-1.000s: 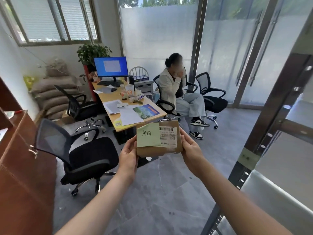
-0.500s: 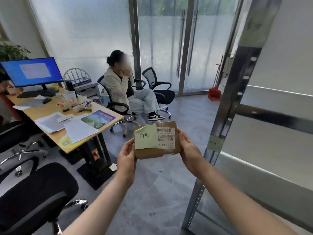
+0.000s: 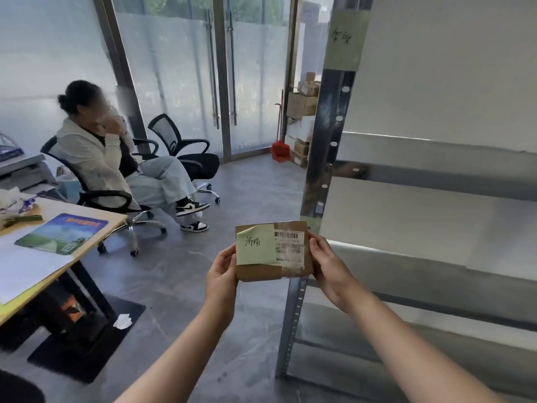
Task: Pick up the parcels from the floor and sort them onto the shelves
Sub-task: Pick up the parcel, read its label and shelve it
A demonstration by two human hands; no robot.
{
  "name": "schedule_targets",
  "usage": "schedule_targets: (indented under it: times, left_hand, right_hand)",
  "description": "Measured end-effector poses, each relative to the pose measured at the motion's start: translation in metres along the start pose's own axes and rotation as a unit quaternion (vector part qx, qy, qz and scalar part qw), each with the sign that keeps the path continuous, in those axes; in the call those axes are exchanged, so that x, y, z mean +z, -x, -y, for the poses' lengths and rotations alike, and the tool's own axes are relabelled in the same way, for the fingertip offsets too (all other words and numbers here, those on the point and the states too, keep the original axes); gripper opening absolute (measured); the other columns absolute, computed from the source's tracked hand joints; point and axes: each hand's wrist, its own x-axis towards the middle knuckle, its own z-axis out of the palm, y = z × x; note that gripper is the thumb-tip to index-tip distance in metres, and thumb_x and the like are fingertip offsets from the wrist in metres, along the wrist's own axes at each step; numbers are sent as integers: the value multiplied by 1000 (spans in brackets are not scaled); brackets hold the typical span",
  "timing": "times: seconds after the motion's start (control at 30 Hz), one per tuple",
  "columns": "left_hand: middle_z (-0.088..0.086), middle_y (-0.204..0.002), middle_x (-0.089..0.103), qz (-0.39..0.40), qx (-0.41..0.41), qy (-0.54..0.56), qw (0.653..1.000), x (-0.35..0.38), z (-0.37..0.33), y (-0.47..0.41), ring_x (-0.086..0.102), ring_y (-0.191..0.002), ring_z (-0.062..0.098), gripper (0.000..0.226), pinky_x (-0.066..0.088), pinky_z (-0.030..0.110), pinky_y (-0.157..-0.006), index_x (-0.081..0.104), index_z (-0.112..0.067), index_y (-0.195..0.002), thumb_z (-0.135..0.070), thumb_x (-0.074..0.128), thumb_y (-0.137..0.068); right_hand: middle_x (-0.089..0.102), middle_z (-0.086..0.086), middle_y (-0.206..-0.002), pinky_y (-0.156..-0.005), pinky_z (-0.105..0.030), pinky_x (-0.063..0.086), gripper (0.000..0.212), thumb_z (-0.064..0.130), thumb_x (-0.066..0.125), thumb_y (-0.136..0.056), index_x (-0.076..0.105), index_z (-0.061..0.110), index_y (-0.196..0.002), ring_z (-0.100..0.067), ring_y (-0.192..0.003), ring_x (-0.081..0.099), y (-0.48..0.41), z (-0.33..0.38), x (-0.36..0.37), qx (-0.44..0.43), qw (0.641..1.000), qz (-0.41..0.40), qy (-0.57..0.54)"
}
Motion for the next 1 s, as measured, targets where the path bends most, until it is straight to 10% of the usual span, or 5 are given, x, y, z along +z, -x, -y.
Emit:
schedule_targets:
  times: [0.17, 0.3, 1.0]
  left_hand:
    - [8, -115, 74, 48, -22, -14, 999, 27, 15, -2, 67, -112, 25, 21, 53, 37, -91, 68, -19, -116, -10, 57, -100]
    - [10, -118, 73, 76, -40, -23, 996, 40, 28, -4, 67, -114, 27, 22, 53, 37, -90, 68, -18, -117, -10, 56, -101]
    - [6, -118, 74, 143, -93, -76, 982, 62, 75, -19, 69, -112, 25, 24, 55, 37, -90, 64, -16, -123, -13, 54, -101]
  right_hand:
    - [66, -3, -130, -99, -34, 50, 30, 30, 37, -106, 55, 24, -130, -18, -121, 61, 12, -4, -28, -26, 998, -63, -8]
    - [69, -3, -119, -80, -29, 54, 25, 27, 40, -105, 57, 23, -123, -19, -110, 63, 22, -6, -44, -21, 995, -94, -30]
    - [70, -3, -114, -81, -25, 52, 27, 23, 45, -103, 56, 22, -128, -17, -105, 64, 33, -32, -90, 3, 988, -147, -55]
